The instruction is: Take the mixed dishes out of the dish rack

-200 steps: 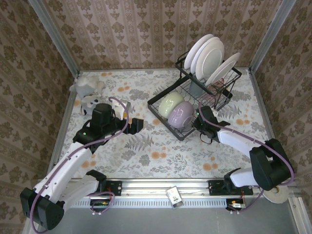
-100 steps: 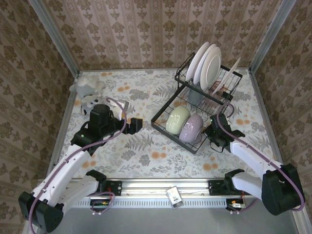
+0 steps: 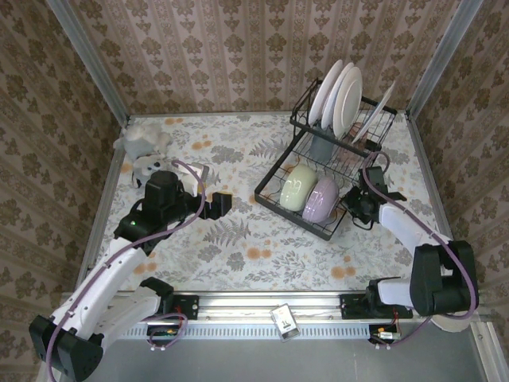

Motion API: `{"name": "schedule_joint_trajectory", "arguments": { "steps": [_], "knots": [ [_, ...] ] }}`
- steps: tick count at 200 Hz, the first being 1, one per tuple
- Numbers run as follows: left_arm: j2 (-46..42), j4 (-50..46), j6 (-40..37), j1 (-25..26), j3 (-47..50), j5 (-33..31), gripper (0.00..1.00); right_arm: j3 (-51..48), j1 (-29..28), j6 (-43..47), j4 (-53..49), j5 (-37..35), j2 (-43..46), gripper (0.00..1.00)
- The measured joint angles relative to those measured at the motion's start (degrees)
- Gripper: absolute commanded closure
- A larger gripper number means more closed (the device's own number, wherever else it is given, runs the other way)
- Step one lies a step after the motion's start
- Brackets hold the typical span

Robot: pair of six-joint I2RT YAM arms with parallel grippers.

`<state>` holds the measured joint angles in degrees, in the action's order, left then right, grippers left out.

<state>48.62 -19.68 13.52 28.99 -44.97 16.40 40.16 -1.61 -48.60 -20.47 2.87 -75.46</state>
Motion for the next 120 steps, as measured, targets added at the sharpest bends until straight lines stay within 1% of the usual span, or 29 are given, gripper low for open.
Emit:
{"name": "schedule_joint_trajectory", "arguments": {
  "steps": [37,88,111,120],
  "knots": [
    [-0.3,0.0,0.0,0.2,0.0,-0.2,0.0,0.5,5.6,2.3,2.7,4.1,-1.8,1.0],
    [-0.4,0.0,0.0,0.2,0.0,-0.4,0.0,1.0,12.7,6.3,3.8,6.5,-2.7,1.0],
    [-0.4,0.0,0.0,0.2,0.0,-0.3,0.0,1.2,15.4,8.3,3.7,6.9,-2.7,0.94],
    [-0.4,0.0,0.0,0.2,0.0,-0.3,0.0,1.3,16.0,8.8,3.5,6.8,-2.7,0.88]
  ]
}}
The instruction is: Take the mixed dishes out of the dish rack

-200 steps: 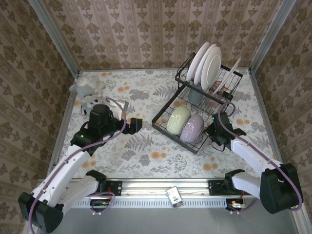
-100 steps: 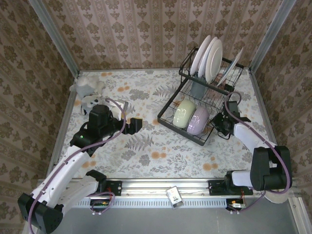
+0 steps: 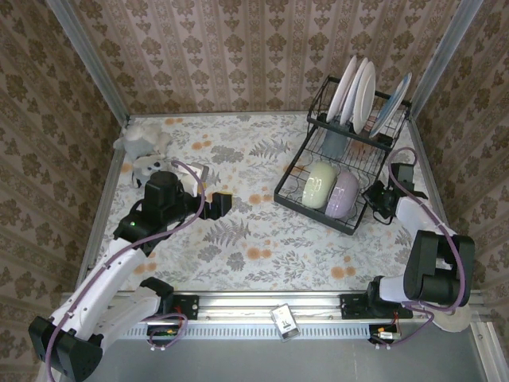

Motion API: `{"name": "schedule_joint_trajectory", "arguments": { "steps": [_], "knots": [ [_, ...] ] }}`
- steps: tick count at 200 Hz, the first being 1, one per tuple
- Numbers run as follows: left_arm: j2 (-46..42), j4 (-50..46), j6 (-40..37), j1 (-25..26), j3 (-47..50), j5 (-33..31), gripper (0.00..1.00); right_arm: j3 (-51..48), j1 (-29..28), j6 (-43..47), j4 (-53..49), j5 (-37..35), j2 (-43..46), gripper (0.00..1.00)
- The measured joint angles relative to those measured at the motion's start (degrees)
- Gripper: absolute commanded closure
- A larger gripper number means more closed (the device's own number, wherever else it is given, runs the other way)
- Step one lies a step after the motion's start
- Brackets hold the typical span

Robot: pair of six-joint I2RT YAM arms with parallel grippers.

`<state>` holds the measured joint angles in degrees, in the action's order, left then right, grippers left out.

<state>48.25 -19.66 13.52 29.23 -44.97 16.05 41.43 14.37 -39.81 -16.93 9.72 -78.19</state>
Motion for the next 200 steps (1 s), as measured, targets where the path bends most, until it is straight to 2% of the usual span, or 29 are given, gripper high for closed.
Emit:
{"name": "schedule_joint_trajectory", "arguments": {
  "steps": [26,72,131,200],
  "knots": [
    [0.0,0.0,0.0,0.0,0.0,0.2,0.0,0.0,1.0,-1.0,-2.0,-1.2,1.2,0.62],
    [0.0,0.1,0.0,0.0,0.0,0.7,0.0,0.7,2.6,-2.3,-8.5,-6.6,16.6,0.36],
    [0.0,1.0,0.0,0.0,0.0,2.4,0.0,7.0,2.6,-0.5,-16.9,-9.4,30.1,0.23],
    [0.0,4.8,2.0,0.0,0.0,7.6,0.0,20.5,1.2,1.2,-22.8,-9.6,33.3,0.09]
  ]
}}
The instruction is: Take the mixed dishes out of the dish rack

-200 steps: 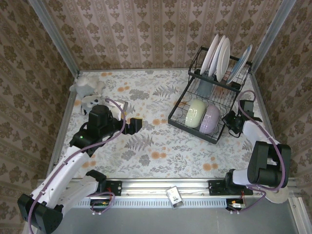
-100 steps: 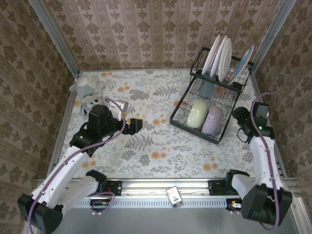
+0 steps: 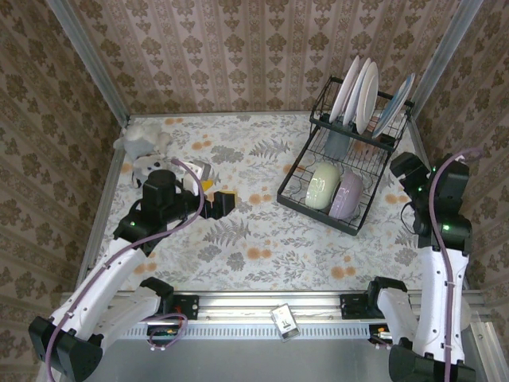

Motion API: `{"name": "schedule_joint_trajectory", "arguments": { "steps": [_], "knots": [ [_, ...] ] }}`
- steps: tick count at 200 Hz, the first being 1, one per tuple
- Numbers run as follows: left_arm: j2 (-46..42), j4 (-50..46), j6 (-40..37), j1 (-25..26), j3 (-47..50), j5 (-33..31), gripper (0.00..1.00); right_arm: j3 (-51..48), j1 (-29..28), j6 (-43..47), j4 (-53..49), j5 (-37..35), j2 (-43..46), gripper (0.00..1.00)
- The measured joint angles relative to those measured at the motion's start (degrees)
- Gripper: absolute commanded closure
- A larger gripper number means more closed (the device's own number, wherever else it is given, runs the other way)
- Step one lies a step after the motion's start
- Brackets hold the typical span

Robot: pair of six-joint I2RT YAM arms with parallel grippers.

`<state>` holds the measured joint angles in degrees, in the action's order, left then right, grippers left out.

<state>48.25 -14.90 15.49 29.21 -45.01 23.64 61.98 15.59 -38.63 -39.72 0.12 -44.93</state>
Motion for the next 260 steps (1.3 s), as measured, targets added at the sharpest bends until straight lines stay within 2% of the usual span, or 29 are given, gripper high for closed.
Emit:
{"name": "schedule_joint_trajectory", "arguments": {
  "steps": [27,65,108,145,207,260],
  "knots": [
    [0.5,4.0,1.7,0.0,0.0,4.0,0.0,7.2,-1.9,1.1,-1.5,-1.6,-3.1,0.0],
    [1.6,8.2,3.0,0.0,0.2,8.1,0.0,19.9,-4.2,3.1,-2.5,-4.7,-13.7,0.0],
    [0.6,9.0,3.0,0.0,1.5,9.0,0.0,31.4,-9.8,5.6,-4.3,-10.8,-27.2,0.01],
    [0.2,9.0,2.9,-0.1,1.6,9.0,0.0,37.4,-13.4,6.6,-5.4,-17.7,-35.3,0.14],
    [0.2,9.2,3.0,-0.4,1.6,9.9,0.0,48.1,-13.4,7.1,-8.8,-24.7,-46.6,0.4],
    [-2.0,17.6,6.9,-1.0,5.6,17.3,0.0,49.8,-13.4,7.3,-10.2,-26.4,-49.7,0.61]
  ]
}}
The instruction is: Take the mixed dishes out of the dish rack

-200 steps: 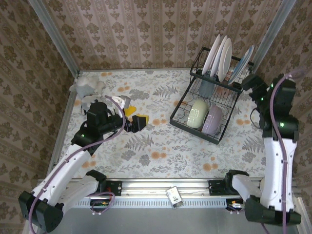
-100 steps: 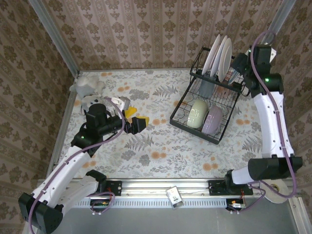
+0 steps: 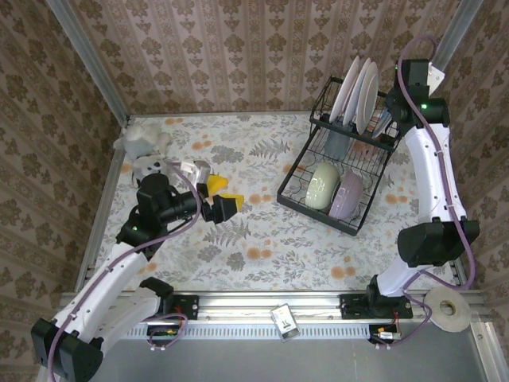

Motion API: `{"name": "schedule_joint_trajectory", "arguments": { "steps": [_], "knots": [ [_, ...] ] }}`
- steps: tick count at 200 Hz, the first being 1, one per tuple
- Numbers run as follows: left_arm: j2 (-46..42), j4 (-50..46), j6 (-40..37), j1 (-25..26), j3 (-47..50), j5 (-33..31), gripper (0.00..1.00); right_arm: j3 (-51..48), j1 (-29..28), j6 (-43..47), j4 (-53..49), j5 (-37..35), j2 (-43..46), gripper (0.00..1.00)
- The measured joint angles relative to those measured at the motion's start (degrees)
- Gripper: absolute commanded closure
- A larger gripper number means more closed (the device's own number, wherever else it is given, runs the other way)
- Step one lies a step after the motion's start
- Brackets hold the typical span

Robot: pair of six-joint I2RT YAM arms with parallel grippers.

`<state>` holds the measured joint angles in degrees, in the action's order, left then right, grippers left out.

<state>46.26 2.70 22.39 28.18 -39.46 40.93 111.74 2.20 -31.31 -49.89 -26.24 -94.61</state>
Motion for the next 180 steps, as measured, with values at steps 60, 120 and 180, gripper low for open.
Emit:
{"name": "schedule_joint_trajectory", "arguments": {
  "steps": [60,120,180],
  "knots": [
    [-0.9,8.5,3.9,-0.5,2.3,4.4,0.0,0.4,-0.4,0.1,-0.1,-0.2,-0.5,0.85],
    [-1.0,10.1,4.7,-0.5,2.3,4.5,0.0,2.6,-1.0,3.1,-2.4,-2.7,-1.9,1.0],
    [-1.7,9.9,4.6,-0.5,2.3,4.5,0.0,3.6,-2.9,3.5,-3.3,-6.6,-2.2,1.0]
  ]
}}
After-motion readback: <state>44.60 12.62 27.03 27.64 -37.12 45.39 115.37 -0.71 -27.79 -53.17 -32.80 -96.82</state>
